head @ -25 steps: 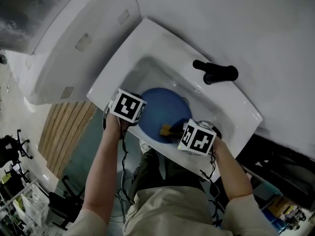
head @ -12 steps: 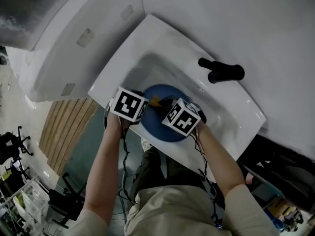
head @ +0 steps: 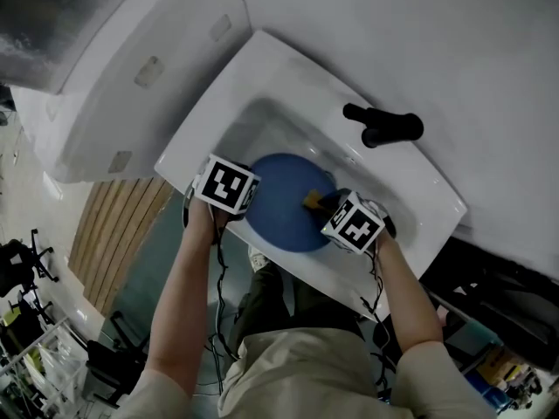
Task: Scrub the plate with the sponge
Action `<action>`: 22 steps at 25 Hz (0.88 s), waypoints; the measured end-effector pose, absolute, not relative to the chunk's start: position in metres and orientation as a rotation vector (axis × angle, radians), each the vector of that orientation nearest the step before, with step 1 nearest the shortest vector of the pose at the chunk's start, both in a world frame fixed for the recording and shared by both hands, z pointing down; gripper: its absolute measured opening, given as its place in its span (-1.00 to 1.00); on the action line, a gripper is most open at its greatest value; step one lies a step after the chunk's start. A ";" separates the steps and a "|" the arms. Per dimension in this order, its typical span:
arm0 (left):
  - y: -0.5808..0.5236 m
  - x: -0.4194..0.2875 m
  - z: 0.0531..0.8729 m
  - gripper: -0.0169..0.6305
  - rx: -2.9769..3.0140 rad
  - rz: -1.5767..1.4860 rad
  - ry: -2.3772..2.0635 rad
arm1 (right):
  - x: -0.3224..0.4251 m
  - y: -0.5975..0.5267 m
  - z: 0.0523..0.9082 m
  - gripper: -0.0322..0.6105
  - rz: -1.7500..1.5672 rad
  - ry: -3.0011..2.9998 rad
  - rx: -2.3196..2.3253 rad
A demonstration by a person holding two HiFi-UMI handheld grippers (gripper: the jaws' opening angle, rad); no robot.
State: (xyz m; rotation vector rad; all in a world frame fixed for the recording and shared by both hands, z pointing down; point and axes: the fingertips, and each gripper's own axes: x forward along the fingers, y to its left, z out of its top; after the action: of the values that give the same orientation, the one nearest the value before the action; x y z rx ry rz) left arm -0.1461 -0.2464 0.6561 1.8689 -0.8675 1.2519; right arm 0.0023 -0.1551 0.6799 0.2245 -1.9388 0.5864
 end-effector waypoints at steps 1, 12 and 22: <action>-0.247 -0.146 0.656 -0.83 1.872 1.249 -0.865 | -0.003 -0.146 0.671 -0.68 0.612 -1.969 0.189; -0.229 -0.156 0.625 -0.69 1.939 1.142 -0.926 | -0.090 -0.144 0.581 -0.68 0.884 -2.393 0.306; -0.220 -0.183 0.524 -0.77 2.092 0.981 -1.087 | -0.072 -0.175 0.473 -0.68 0.805 -2.554 0.652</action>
State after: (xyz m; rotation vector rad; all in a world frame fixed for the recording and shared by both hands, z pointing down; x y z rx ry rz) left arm -0.1832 -0.2201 0.5245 2.0918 -1.0874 0.9807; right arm -0.0724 -0.1746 0.4725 0.6521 -2.5537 0.8054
